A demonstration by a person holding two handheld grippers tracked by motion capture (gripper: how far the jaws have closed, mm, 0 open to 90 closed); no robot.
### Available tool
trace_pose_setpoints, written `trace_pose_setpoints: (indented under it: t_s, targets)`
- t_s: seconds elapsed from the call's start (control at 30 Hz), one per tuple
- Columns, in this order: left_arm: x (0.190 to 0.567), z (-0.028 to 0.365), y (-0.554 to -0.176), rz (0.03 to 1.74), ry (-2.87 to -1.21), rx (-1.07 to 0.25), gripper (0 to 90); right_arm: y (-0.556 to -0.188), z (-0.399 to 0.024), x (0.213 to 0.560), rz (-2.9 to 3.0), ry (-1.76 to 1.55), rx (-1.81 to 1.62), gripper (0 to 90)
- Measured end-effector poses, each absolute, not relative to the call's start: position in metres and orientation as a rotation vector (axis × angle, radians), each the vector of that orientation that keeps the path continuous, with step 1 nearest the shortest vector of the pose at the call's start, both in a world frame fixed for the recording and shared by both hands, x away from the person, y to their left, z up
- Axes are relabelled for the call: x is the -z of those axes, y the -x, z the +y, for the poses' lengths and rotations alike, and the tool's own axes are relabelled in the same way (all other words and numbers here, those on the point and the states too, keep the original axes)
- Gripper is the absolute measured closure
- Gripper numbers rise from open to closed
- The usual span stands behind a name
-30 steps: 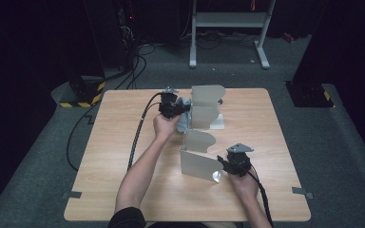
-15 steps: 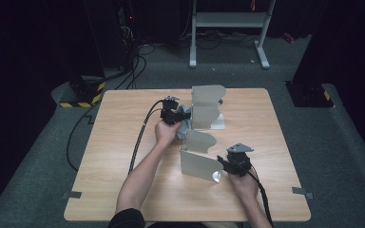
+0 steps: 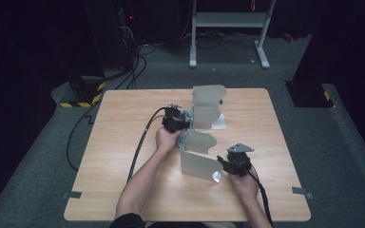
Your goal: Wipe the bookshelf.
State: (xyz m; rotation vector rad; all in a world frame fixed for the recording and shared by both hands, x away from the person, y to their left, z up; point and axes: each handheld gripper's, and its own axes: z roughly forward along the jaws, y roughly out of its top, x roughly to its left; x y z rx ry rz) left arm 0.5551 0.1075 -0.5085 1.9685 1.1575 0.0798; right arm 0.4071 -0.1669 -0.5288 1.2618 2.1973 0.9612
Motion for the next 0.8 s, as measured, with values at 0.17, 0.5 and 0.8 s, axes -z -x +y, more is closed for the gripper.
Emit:
trace_pose_setpoints:
  t_s: [0.17,0.5,0.8]
  targets:
    - [0.507,0.111,-0.538,1.115,-2.001,-0.093,79.1,-0.407,-0.167,0.529,2.197,-1.261,-0.960,47.0]
    - [0.506,0.123,-0.498,1.044,-2.044,-0.109,78.9,-0.407,-0.167,0.529,2.197,-1.262,-0.960,46.9]
    - [0.502,0.151,-0.467,1.069,-2.028,-0.190,78.6,-0.407,-0.167,0.529,2.198,-1.265,-0.961,46.9]
